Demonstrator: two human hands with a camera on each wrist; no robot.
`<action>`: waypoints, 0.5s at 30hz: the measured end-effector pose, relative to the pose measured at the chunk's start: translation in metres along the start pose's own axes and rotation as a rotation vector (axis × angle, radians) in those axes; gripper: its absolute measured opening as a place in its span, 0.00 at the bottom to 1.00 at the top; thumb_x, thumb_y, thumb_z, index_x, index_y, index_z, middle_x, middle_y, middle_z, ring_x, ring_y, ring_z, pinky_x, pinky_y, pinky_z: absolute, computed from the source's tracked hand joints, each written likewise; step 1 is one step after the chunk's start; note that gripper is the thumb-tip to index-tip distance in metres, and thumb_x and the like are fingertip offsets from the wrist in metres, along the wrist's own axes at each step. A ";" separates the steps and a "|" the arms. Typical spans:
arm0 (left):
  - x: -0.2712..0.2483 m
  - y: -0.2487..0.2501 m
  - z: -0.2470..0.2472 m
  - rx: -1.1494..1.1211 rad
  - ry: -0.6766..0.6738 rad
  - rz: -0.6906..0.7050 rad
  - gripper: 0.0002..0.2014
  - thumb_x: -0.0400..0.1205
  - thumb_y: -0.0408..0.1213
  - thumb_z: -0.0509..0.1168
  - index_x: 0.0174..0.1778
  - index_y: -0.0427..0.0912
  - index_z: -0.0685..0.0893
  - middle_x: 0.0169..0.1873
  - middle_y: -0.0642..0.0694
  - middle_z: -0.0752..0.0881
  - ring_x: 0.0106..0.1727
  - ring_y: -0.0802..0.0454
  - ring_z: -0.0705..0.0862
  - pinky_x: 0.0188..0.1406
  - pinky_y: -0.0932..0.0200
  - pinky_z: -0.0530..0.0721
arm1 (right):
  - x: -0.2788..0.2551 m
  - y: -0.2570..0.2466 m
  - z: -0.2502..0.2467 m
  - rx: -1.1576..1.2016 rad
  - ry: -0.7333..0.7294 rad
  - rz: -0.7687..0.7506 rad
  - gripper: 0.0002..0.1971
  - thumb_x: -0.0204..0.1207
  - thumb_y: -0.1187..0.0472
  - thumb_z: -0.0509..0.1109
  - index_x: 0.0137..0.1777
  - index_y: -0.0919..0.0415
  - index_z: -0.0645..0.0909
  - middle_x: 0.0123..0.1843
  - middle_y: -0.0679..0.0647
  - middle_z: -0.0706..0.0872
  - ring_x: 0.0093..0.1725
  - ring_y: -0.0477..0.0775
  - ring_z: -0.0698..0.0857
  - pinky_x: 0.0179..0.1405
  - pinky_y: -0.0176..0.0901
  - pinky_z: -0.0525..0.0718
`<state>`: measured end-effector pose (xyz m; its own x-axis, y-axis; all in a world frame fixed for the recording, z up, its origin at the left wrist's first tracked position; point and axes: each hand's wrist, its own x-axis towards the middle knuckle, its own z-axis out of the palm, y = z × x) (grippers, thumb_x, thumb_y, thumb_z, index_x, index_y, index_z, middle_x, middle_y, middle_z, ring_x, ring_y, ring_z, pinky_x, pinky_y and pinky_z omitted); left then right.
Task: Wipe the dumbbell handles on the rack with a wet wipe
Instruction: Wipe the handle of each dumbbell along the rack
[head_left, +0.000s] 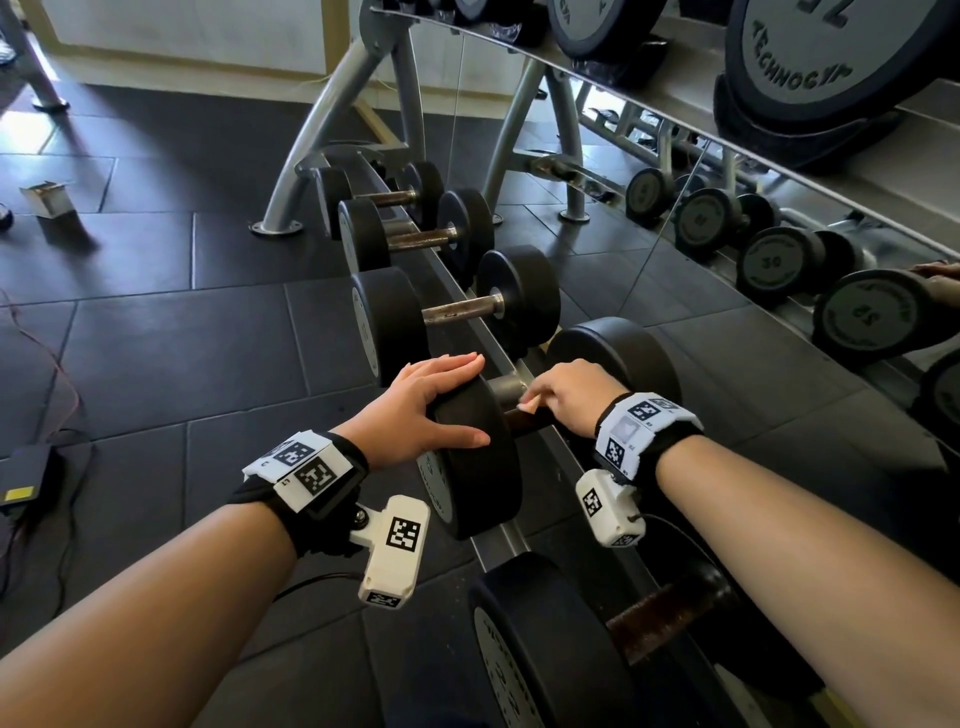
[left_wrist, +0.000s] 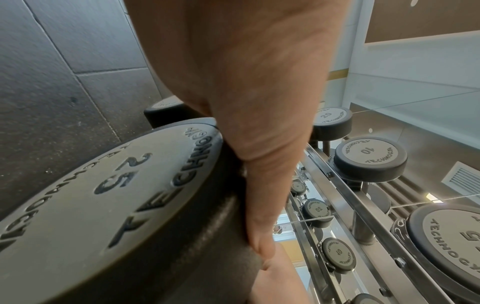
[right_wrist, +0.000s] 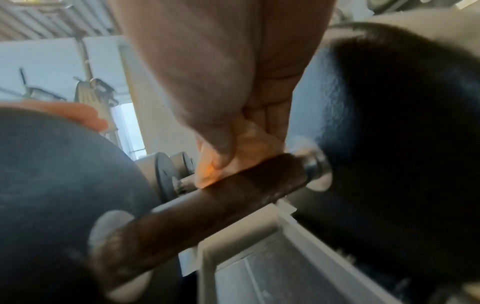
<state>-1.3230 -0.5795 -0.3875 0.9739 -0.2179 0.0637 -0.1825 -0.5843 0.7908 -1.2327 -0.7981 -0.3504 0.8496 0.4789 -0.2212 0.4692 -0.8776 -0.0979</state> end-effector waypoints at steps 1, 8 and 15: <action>0.000 0.001 -0.001 0.003 -0.004 -0.006 0.43 0.74 0.51 0.76 0.83 0.61 0.62 0.80 0.65 0.61 0.81 0.59 0.54 0.84 0.48 0.53 | -0.001 -0.005 0.005 0.049 0.002 -0.042 0.16 0.85 0.62 0.63 0.64 0.47 0.87 0.64 0.53 0.87 0.62 0.55 0.85 0.59 0.41 0.76; -0.002 0.008 -0.003 0.023 -0.024 -0.027 0.43 0.75 0.50 0.76 0.84 0.60 0.61 0.75 0.70 0.60 0.81 0.58 0.54 0.83 0.49 0.52 | 0.000 -0.007 -0.002 -0.026 -0.048 -0.028 0.15 0.85 0.59 0.63 0.67 0.50 0.86 0.65 0.56 0.86 0.64 0.59 0.84 0.68 0.51 0.79; 0.001 0.004 -0.005 0.011 -0.051 -0.051 0.43 0.74 0.51 0.76 0.83 0.62 0.62 0.77 0.71 0.59 0.83 0.58 0.52 0.85 0.41 0.52 | 0.001 -0.001 0.000 -0.063 -0.029 -0.023 0.14 0.84 0.58 0.64 0.65 0.49 0.87 0.63 0.55 0.88 0.62 0.58 0.85 0.66 0.50 0.80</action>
<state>-1.3216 -0.5781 -0.3814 0.9740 -0.2265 -0.0080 -0.1341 -0.6044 0.7853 -1.2323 -0.7962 -0.3508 0.8316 0.4970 -0.2481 0.5031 -0.8632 -0.0426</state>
